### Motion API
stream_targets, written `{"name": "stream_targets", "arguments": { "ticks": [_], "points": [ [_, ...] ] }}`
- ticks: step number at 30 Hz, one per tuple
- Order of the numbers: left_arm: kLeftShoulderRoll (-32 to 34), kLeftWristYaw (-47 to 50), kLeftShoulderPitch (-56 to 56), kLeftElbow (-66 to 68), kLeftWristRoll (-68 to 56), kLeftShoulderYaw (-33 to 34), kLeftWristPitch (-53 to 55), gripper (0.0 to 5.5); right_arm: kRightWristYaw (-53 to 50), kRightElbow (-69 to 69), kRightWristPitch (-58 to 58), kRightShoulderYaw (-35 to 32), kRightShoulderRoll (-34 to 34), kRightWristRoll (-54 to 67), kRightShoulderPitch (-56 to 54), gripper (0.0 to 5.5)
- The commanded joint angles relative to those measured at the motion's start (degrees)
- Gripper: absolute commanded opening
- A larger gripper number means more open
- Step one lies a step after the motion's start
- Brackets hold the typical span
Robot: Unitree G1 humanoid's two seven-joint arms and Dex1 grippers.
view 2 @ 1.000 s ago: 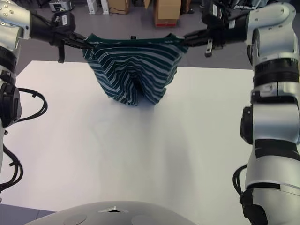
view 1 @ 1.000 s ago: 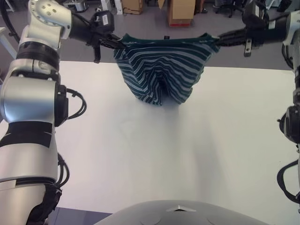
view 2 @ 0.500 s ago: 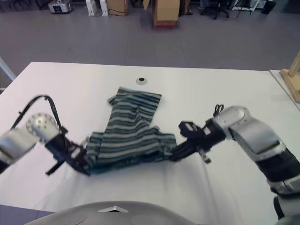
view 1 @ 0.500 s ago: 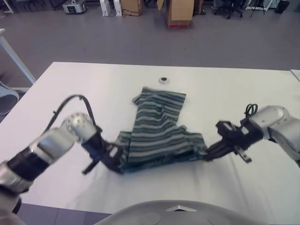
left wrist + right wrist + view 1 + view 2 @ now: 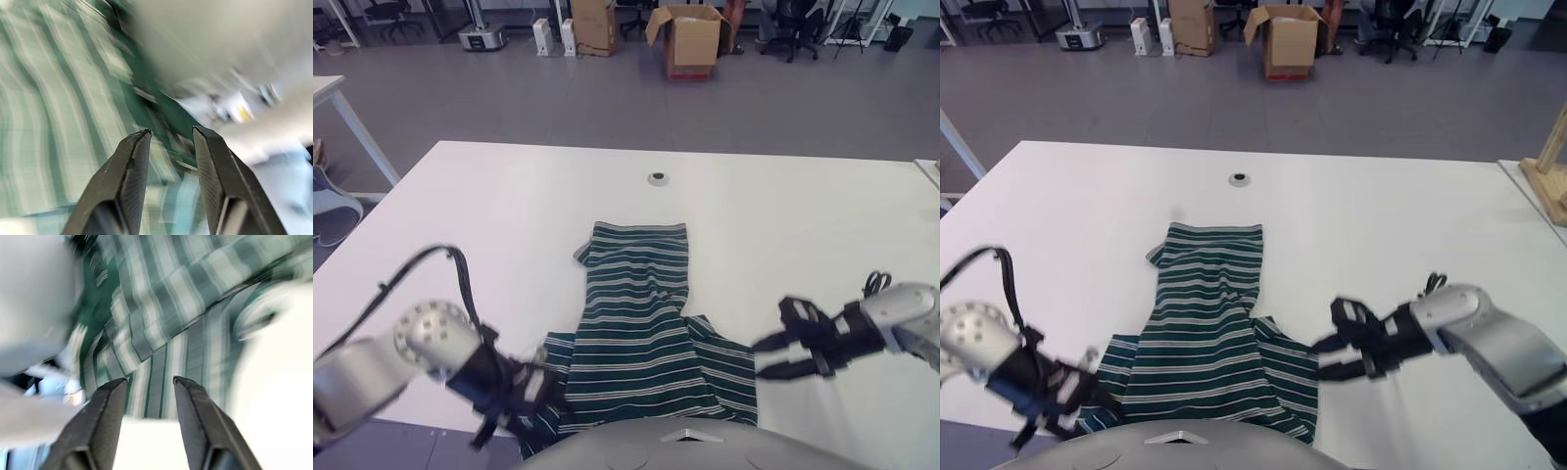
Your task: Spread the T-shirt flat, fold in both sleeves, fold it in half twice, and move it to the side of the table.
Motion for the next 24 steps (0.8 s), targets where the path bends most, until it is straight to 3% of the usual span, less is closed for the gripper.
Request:
{"name": "stream_targets", "arguments": {
  "ticks": [1, 5, 9, 11, 16, 19, 24],
  "points": [
    [-13.88, 5.15, -23.32, 21.47, 1.11, -0.27, 4.86, 1.54, -14.14, 20.24, -5.44, 3.87, 15.64, -10.02, -19.34, 2.25],
    [-24.39, 14.73, -30.38, 40.25, 15.60, -3.26, -2.65, 1.54, -21.74, 46.19, -19.92, 8.21, 33.19, -19.02, -32.52, 2.25],
    [-29.93, 18.29, -33.45, 49.98, 23.61, -3.37, -9.37, 1.54, -20.72, 63.47, -30.18, 9.29, 40.95, -23.52, -39.05, 2.25],
    [-31.24, 18.87, -33.86, 52.84, 26.52, -3.30, -12.15, 1.54, -21.47, 68.92, -35.56, 12.16, 40.93, -29.04, -40.07, 2.25],
    [-33.88, 19.45, -34.63, 56.25, 30.46, -2.96, -16.14, 1.54, -34.90, 80.40, -52.91, 28.60, 33.42, -56.14, -42.97, 2.25],
    [-38.33, 19.43, -37.26, 61.95, 32.79, -4.89, -19.80, 1.54, -38.41, 83.26, -56.67, 27.80, 34.05, -57.24, -44.62, 2.25],
    [-50.20, 27.26, -42.94, 87.84, 40.36, -6.97, -33.99, 1.54, -39.30, 85.33, -61.43, 24.78, 36.25, -56.13, -45.15, 2.25]
  ]
}}
